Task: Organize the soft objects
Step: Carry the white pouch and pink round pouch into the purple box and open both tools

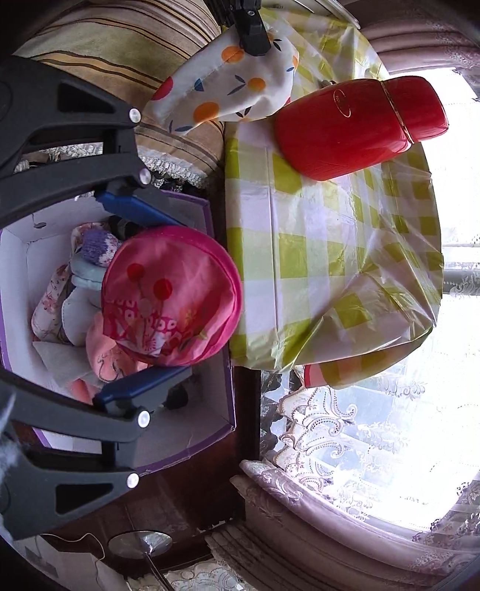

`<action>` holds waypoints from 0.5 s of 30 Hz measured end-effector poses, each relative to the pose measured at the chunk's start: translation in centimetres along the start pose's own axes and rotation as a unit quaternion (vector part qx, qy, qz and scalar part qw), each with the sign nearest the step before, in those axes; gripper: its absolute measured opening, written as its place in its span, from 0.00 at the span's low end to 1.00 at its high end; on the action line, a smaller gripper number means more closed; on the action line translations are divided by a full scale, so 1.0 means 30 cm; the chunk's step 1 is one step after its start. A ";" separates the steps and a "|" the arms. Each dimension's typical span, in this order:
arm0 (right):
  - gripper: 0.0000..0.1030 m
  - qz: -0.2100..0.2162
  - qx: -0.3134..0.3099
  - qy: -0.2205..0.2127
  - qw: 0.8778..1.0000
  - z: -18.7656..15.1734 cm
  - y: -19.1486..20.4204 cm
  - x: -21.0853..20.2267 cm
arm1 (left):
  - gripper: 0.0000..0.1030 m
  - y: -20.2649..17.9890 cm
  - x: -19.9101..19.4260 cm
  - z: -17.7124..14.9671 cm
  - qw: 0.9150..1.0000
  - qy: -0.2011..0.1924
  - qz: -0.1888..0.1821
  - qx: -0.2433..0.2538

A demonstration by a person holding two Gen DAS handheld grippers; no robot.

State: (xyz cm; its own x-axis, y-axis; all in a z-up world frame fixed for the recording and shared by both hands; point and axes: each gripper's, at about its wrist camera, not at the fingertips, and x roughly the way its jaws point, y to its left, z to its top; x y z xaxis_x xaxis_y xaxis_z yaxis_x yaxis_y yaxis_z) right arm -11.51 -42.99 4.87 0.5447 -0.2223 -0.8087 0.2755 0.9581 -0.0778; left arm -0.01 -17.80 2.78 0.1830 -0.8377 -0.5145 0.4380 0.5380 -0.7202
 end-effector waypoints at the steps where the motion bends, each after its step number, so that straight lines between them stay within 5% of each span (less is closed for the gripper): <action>1: 0.71 -0.004 0.001 0.000 1.000 -0.005 -0.010 -0.005 | 0.10 -0.019 0.016 -0.010 1.000 0.007 -0.002 0.006; 15: 0.71 -0.056 0.021 0.005 0.998 -0.045 -0.141 -0.069 | 0.10 -0.198 0.183 -0.096 0.995 0.074 -0.012 0.067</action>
State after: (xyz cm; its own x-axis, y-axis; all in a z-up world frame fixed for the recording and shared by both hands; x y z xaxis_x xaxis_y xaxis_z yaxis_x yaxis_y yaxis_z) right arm -14.88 -46.34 6.07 0.5008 -0.3255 -0.8020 0.3666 0.9192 -0.1441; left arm -4.15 -25.31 2.89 0.0436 -0.8215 -0.5685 0.5558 0.4928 -0.6695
